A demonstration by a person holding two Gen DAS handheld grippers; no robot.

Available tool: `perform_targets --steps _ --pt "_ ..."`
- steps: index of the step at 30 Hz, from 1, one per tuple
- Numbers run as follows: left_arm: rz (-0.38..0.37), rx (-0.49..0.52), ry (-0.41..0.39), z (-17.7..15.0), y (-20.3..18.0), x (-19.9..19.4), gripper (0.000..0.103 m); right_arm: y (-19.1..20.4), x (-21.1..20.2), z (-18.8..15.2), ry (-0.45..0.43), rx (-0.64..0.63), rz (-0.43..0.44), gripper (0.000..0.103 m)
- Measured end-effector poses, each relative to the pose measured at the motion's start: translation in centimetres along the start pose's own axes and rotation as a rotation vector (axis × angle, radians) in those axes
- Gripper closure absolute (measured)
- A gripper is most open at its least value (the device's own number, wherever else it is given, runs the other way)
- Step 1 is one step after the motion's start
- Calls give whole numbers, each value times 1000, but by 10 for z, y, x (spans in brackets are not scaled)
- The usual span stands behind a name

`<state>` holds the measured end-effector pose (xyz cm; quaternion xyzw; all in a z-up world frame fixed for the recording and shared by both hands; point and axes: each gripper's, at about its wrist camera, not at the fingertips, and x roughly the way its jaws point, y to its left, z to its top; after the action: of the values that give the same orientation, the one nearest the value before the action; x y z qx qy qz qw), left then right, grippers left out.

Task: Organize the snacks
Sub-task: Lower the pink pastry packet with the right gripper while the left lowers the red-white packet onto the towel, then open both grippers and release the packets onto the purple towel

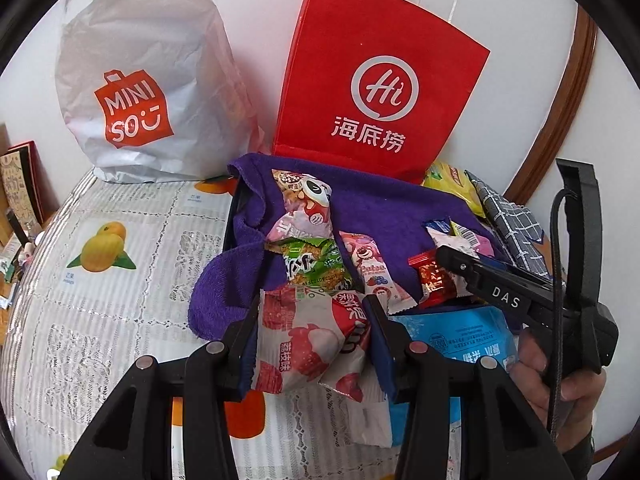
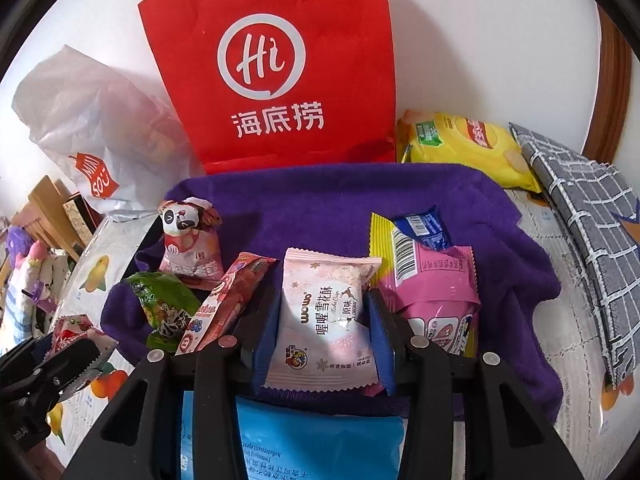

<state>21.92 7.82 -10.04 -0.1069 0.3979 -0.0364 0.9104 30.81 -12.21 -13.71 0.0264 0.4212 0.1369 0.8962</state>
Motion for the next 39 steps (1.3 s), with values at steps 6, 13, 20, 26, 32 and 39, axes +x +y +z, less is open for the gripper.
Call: perform_targets --steps 6,13,20,26,32,39 --pt "0 10 1 -2 -2 1 59 0 -5 -1 -22 -3 -3 50" --pt "-8 9 -4 -2 -2 0 58 3 -26 -7 -63 -27 -19 47" --pt "-72 13 0 3 -13 3 59 -7 -54 -14 -114 -47 -25 46" --pt "-80 13 18 19 -28 15 59 -23 -64 -21 -123 -56 -68 46" --pt "-56 35 63 37 -49 44 58 -33 -70 -26 -128 -52 -84 46" --pt "-19 25 109 44 -56 74 58 -21 -66 -31 -113 -97 -78 46"
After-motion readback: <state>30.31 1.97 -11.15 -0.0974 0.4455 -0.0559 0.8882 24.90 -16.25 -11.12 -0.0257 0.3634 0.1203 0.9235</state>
